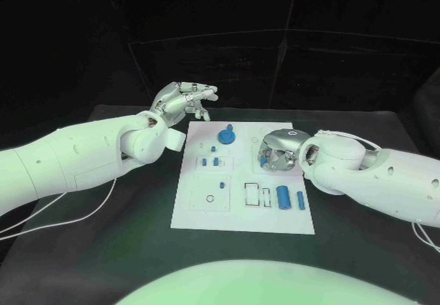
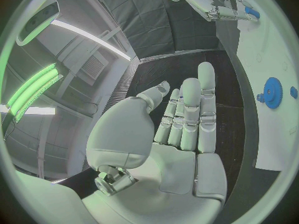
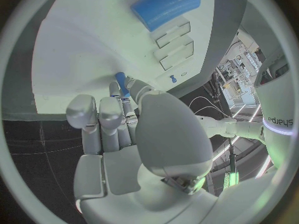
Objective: Assemble the parts on the task board
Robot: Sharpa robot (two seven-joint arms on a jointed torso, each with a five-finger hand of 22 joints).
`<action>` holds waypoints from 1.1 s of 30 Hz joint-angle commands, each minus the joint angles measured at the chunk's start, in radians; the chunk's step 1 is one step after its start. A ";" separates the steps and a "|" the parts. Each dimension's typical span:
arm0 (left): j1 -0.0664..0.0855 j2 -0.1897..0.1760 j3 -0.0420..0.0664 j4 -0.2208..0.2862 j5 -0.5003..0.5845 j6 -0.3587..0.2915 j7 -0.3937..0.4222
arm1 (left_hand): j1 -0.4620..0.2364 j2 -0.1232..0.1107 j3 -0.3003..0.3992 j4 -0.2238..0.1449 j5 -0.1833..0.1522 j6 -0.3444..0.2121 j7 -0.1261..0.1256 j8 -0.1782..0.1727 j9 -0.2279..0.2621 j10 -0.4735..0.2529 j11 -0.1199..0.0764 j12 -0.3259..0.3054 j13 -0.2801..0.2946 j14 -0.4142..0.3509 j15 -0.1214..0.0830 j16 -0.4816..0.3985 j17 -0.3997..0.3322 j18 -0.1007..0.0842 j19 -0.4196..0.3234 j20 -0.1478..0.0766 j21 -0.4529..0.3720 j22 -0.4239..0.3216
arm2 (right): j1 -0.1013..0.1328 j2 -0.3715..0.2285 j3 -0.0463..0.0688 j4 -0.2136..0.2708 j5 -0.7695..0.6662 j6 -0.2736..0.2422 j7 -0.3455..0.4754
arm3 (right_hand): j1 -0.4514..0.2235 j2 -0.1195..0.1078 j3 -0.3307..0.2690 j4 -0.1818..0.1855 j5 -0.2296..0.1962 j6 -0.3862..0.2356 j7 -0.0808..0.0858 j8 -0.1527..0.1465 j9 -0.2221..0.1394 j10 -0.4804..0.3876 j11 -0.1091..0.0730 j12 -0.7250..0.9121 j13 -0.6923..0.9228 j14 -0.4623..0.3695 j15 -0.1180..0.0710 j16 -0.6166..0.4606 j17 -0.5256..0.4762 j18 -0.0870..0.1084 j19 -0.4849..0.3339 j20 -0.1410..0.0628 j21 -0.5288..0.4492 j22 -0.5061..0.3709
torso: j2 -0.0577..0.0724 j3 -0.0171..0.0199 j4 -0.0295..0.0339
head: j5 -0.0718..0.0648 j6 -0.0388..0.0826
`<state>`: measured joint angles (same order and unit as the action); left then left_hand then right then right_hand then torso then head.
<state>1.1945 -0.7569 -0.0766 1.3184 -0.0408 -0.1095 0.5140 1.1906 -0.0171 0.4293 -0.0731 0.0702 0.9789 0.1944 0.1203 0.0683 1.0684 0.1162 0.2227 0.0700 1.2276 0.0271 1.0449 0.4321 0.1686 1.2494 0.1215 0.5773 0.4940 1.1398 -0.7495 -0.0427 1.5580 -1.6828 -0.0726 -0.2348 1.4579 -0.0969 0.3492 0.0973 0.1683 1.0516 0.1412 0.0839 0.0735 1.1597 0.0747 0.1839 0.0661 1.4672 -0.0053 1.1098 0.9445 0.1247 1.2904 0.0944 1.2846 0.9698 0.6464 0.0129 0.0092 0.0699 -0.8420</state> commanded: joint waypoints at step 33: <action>0.001 0.001 0.001 -0.010 0.004 0.015 0.000 | -0.003 -0.002 -0.007 -0.004 0.004 -0.006 -0.002 0.006 0.000 -0.009 0.002 0.006 0.001 -0.008 0.000 -0.001 -0.002 0.013 -0.007 0.002 -0.005 -0.002 | 0.002 -0.054 0.007 0.188 0.142 -0.182 0.026 | -0.010 0.009 0.027 -0.003 -0.008 0.061 -0.008 0.019 0.008 0.066 -0.014 -0.015 0.005 0.021 -0.017 0.046 0.044 -0.019 0.030 -0.008 0.031 0.047 | 0.000 -0.0008 0.0005 | -0.002 0.004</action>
<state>1.1944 -0.7568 -0.0767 1.3083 -0.0407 -0.1067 0.5123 1.1906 -0.0171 0.4264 -0.0760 0.0701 0.9789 0.1944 0.1203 0.0683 1.0648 0.1199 0.2227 0.0697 1.2276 0.0271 1.0449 0.4311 0.1686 1.2494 0.1215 0.5773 0.4932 1.1404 -0.8095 -0.0367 1.7345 -1.5931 -0.1976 -0.2358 1.4510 -0.0905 0.3703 0.0952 0.1622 1.1072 0.1327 0.1008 0.0809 1.2204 0.0607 0.1728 0.0698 1.4651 -0.0147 1.1521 0.9877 0.1244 1.3138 0.0857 1.3118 1.0158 0.6448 0.0122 0.0085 0.0650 -0.8364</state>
